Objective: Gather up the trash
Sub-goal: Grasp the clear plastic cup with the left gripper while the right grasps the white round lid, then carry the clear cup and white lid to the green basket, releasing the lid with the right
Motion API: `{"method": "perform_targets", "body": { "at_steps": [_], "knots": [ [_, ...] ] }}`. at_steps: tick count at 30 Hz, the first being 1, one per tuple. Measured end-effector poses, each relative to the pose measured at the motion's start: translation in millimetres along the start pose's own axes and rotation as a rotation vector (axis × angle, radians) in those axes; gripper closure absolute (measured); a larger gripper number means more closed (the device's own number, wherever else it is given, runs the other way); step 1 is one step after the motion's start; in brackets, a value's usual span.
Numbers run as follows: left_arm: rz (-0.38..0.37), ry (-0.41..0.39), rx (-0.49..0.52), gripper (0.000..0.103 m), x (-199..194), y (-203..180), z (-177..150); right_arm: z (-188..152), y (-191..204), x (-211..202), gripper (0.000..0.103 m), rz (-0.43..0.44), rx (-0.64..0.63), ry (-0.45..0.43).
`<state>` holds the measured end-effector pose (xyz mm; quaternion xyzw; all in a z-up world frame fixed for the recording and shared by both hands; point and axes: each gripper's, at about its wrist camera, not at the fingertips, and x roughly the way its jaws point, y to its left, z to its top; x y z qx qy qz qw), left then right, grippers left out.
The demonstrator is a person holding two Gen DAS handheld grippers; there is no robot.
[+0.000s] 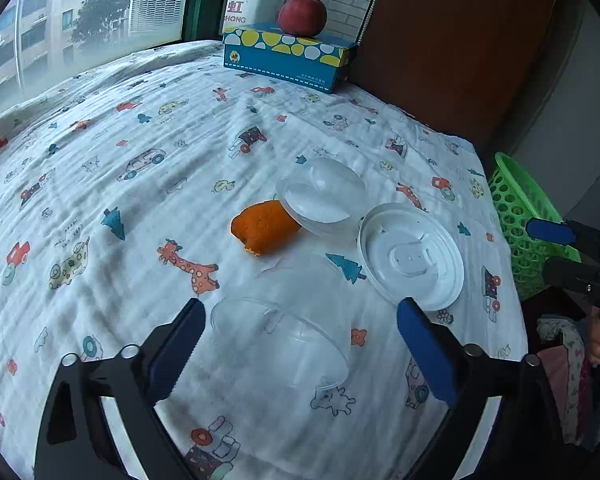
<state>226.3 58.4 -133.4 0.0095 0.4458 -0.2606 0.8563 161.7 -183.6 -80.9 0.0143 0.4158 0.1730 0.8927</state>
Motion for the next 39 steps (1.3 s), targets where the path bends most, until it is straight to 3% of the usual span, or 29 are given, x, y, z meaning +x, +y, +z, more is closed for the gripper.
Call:
{"method": "perform_targets", "body": {
  "at_steps": [6, 23, 35, 39],
  "knots": [
    [-0.009, 0.015, -0.014, 0.041, 4, 4, -4, 2, 7, 13, 0.017, 0.007, -0.033, 0.023],
    [0.031, -0.064, -0.066, 0.042, -49, 10, -5, 11, 33, 80, 0.009, 0.027, -0.131, 0.124],
    [0.028, -0.084, -0.093, 0.042, -61, 12, -8, 11, 41, 104, 0.008, -0.034, -0.159, 0.138],
    [0.028, -0.087, -0.100, 0.042, -64, 12, -8, 13, 41, 104, 0.013, -0.035, -0.141, 0.134]
  ]
}}
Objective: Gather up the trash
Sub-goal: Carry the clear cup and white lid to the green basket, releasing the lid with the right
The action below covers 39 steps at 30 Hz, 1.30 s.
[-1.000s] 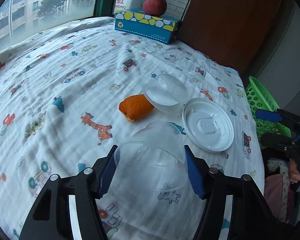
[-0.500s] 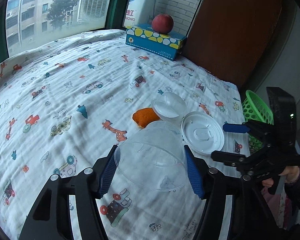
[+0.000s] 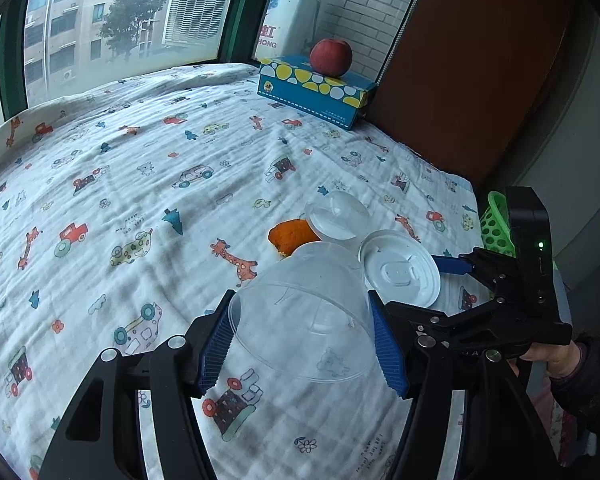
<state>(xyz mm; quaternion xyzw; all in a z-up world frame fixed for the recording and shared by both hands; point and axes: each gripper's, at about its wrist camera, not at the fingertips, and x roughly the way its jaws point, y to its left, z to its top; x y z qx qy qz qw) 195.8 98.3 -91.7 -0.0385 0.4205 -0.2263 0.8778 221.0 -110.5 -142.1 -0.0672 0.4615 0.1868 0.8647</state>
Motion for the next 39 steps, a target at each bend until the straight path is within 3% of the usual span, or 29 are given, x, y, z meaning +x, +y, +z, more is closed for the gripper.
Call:
{"method": "perform_targets", "body": {
  "at_steps": [10, 21, 39],
  "knots": [
    [-0.010, -0.014, 0.018, 0.042, -9, -15, 5, -5, -6, -38, 0.014, -0.007, 0.015, -0.065],
    [-0.039, -0.031, 0.074, 0.042, -14, -61, 13, -18, -24, -90, 0.014, -0.019, 0.052, -0.147],
    [-0.139, -0.029, 0.175, 0.042, 9, -165, 42, -60, -114, -160, 0.014, -0.154, 0.200, -0.226]
  ]
}}
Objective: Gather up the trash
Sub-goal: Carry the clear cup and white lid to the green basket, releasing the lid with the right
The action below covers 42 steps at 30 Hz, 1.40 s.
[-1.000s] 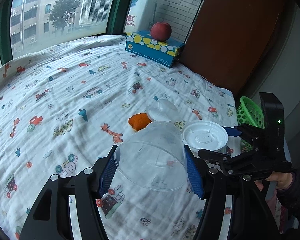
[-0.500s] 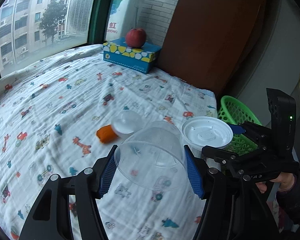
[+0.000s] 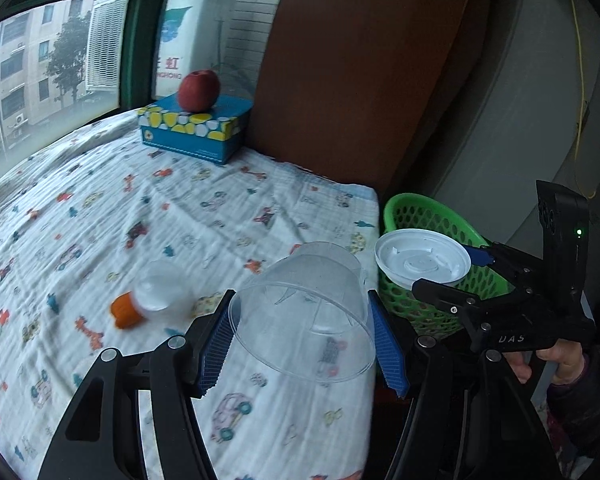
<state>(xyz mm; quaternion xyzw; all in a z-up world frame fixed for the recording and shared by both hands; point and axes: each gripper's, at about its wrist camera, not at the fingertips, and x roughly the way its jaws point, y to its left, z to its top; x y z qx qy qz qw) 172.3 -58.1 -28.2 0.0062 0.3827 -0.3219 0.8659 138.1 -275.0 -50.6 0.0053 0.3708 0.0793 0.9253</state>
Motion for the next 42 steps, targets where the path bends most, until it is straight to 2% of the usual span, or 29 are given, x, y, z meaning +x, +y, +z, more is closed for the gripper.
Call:
{"method": "perform_targets", "body": {
  "at_steps": [9, 18, 30, 42],
  "knots": [
    [-0.054, 0.034, 0.040, 0.042, 33, -48, 19, -19, -70, -16, 0.014, -0.089, 0.102, 0.006],
    [-0.082, 0.059, 0.082, 0.042, 59, -89, 41, -38, -118, -22, 0.013, -0.136, 0.190, 0.025],
    [-0.109, 0.085, 0.092, 0.042, 85, -120, 59, -52, -148, -28, 0.011, -0.169, 0.245, 0.033],
    [-0.146, 0.143, 0.113, 0.042, 118, -158, 58, -64, -161, -61, 0.011, -0.187, 0.272, -0.018]
  ]
}}
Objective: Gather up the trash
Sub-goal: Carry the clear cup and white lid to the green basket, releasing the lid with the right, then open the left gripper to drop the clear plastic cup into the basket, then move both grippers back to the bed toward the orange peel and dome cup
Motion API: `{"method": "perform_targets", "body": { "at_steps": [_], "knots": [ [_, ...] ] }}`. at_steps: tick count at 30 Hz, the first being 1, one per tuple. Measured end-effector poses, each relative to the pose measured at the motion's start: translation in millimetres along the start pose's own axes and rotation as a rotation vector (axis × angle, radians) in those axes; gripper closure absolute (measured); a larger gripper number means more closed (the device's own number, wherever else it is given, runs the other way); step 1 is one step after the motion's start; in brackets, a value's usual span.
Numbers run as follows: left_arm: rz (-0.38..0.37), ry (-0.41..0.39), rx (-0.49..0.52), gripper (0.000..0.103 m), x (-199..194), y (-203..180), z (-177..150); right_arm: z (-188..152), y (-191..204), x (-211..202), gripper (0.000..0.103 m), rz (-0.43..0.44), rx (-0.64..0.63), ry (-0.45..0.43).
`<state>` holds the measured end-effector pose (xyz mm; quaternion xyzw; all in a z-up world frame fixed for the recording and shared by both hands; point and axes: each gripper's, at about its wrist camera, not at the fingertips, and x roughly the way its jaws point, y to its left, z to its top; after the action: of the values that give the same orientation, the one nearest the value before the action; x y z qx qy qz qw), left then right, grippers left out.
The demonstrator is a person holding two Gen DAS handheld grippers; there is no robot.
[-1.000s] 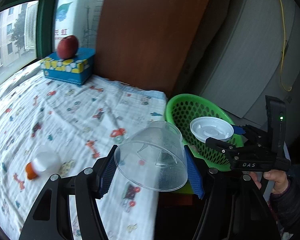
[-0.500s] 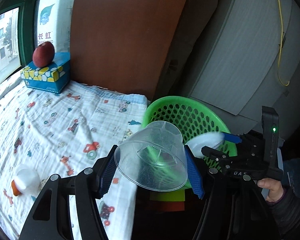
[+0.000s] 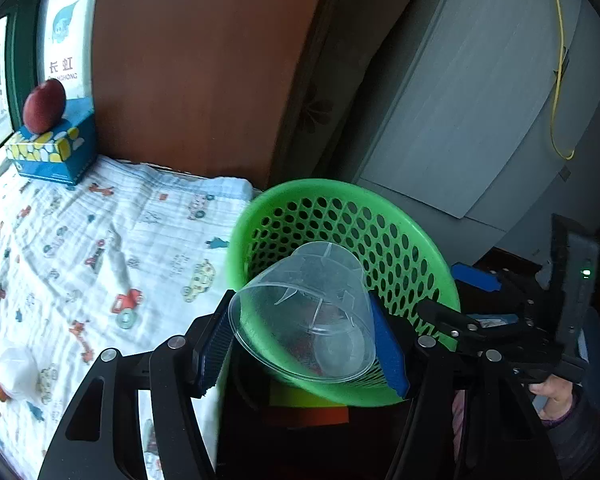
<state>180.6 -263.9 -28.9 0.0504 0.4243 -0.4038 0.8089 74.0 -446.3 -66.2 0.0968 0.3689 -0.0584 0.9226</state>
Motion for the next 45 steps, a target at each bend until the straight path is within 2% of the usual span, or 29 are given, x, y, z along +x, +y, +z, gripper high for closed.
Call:
{"method": "perform_targets", "body": {
  "at_steps": [12, 18, 23, 32, 45],
  "knots": [
    [-0.027, 0.067, 0.001, 0.041, 34, -26, 1, -6, -14, -18, 0.011, 0.012, 0.045, -0.038],
    [-0.036, 0.061, 0.004, 0.028, 35, -32, -1, -8, -17, -19, 0.011, 0.016, 0.061, -0.039],
    [-0.001, 0.048, 0.005, 0.028, 25, -27, -3, -9, -10, -21, 0.011, 0.028, 0.053, -0.040],
    [0.088, 0.002, -0.043, 0.028, -14, 10, -17, -2, 20, -24, 0.011, 0.079, 0.011, -0.053],
    [0.249, -0.050, -0.171, 0.028, -89, 105, -55, 9, 98, -6, 0.011, 0.196, -0.093, -0.027]
  ]
}}
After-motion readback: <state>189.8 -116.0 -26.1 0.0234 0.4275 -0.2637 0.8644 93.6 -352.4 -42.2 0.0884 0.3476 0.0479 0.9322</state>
